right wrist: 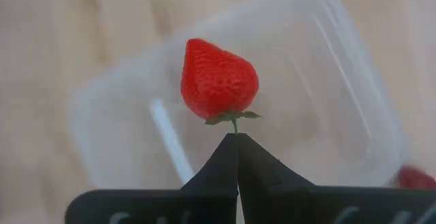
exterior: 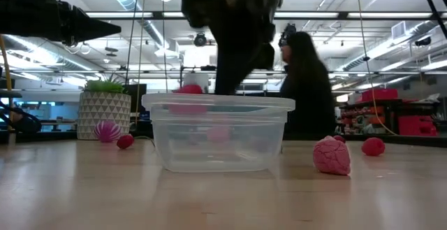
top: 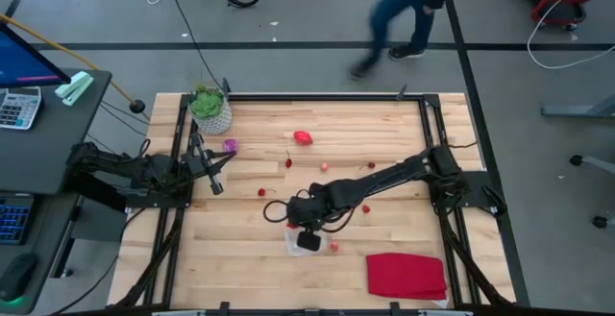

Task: Pick and placing Produce into tupperware
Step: Put the red strawberry into the transparent bin

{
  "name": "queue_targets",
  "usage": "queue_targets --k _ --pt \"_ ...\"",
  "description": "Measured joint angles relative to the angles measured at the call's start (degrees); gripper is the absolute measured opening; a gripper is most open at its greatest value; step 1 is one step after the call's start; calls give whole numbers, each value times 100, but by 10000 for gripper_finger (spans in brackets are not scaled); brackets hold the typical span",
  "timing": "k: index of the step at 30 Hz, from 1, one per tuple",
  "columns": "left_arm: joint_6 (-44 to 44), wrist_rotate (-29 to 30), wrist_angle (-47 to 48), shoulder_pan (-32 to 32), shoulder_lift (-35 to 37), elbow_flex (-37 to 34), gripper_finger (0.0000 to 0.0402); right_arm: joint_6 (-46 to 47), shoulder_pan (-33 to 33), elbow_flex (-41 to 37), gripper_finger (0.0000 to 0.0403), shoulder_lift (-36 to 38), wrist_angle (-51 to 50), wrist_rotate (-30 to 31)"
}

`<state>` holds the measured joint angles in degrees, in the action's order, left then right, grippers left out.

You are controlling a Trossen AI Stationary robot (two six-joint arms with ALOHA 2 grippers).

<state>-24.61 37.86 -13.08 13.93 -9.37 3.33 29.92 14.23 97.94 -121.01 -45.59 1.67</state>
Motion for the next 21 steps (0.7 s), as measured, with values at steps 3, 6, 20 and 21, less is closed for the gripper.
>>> queue_targets --k 3,6,20,21 --pt "-2 1 11 0 0 0 14 -5 -45 1 1 -69 6 -7" --pt "-2 1 11 0 0 0 15 -7 -97 1 1 -92 -36 -28" --pt "2 1 31 2 0 0 15 47 -158 -40 1 -341 -150 -137" --pt "1 0 60 0 0 0 14 33 -161 -38 1 -358 -104 -193"
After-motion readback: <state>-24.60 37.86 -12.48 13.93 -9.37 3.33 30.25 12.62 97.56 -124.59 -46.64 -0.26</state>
